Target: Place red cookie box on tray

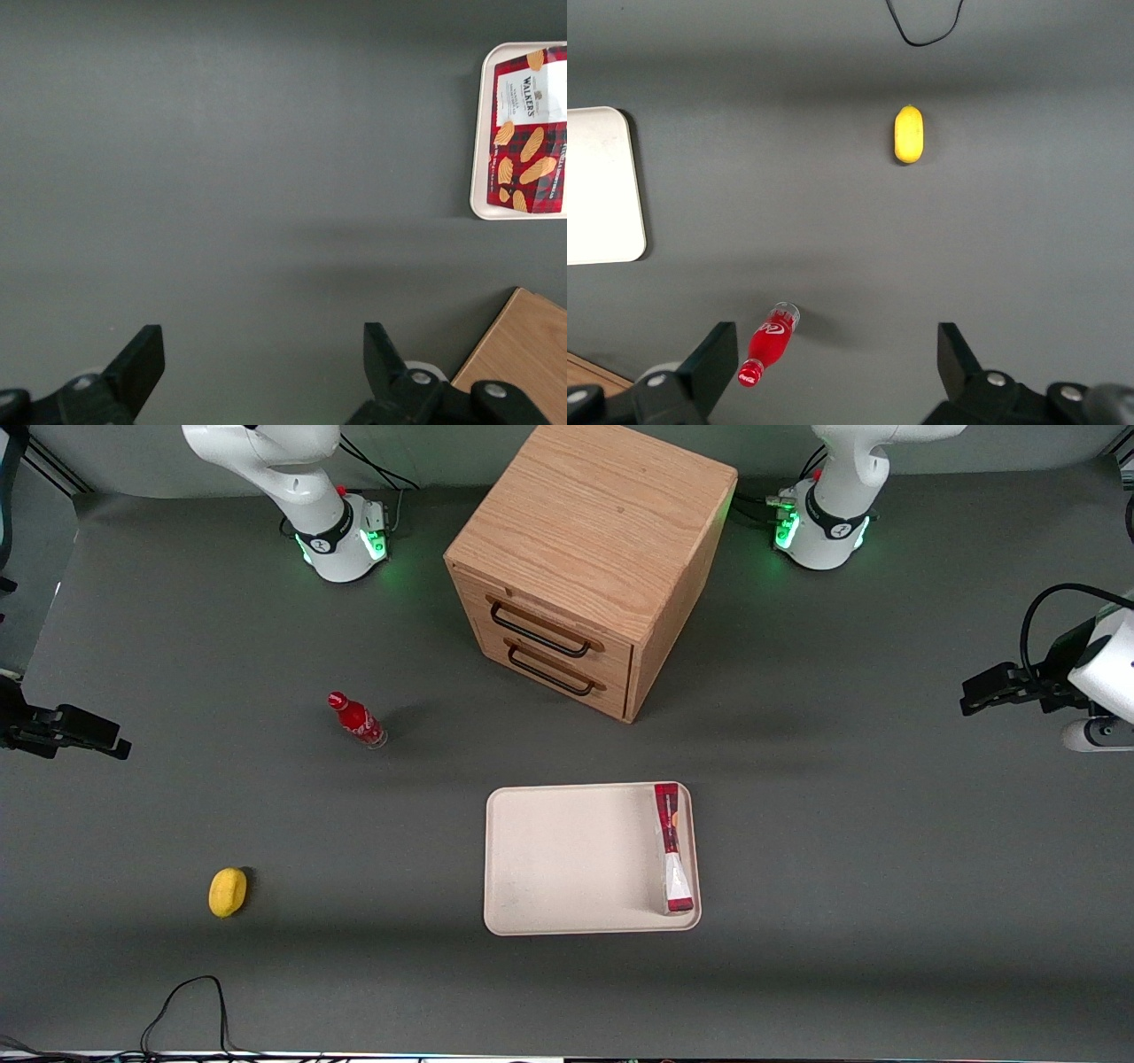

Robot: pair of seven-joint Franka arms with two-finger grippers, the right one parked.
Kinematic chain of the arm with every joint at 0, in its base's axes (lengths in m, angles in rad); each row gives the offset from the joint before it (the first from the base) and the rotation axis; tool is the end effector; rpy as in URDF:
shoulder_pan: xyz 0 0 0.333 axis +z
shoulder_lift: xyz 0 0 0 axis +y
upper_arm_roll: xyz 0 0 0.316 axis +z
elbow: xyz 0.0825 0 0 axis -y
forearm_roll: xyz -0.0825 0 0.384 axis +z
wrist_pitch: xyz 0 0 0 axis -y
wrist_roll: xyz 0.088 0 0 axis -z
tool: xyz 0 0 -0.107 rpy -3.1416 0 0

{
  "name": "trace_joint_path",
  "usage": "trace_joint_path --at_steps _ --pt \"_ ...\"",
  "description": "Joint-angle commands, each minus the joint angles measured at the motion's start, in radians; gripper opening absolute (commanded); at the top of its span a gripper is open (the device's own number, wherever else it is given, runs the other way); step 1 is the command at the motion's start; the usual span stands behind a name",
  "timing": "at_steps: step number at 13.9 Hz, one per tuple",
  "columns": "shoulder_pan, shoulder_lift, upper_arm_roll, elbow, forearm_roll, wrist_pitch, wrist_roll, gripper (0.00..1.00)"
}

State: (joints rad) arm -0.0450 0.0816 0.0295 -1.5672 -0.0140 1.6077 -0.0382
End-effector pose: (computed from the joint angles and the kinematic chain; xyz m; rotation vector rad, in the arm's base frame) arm 0.5807 -0.0111 0.5831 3.1302 0.0367 -0.0647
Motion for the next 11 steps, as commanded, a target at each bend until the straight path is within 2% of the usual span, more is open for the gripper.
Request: trace_joint_path --at_steps 1,11 --pt "-0.001 -0.031 -0.008 -0.030 0.002 0.032 -0.006 1.00" --pt "0.001 -0.034 -0.011 -0.007 -0.011 -0.006 -0.008 1.00"
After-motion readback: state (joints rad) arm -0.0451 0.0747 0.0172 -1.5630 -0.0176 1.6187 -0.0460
